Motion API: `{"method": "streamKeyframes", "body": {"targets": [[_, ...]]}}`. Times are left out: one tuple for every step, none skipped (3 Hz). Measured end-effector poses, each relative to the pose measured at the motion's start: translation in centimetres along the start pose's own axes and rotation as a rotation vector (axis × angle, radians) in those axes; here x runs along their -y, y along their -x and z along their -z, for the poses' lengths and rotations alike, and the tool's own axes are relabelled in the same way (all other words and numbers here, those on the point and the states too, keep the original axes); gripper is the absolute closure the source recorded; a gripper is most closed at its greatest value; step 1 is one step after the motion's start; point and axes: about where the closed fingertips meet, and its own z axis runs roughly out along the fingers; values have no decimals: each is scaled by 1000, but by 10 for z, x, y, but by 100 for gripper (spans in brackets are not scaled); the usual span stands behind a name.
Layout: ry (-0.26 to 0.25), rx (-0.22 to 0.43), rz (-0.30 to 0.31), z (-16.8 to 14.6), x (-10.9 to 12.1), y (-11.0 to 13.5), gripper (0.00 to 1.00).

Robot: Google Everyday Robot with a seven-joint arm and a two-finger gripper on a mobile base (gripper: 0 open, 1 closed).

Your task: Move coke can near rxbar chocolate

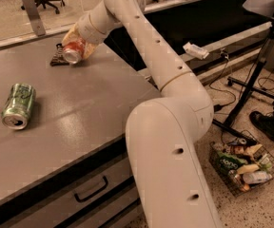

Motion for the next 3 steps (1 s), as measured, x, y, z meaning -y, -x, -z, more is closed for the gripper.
{"method": "streamKeyframes", "body": {"targets": [[1, 6, 0, 0, 5, 0, 0], [1, 6, 0, 1, 5, 0, 0], [1, 6, 0, 1, 6, 0, 0]]}}
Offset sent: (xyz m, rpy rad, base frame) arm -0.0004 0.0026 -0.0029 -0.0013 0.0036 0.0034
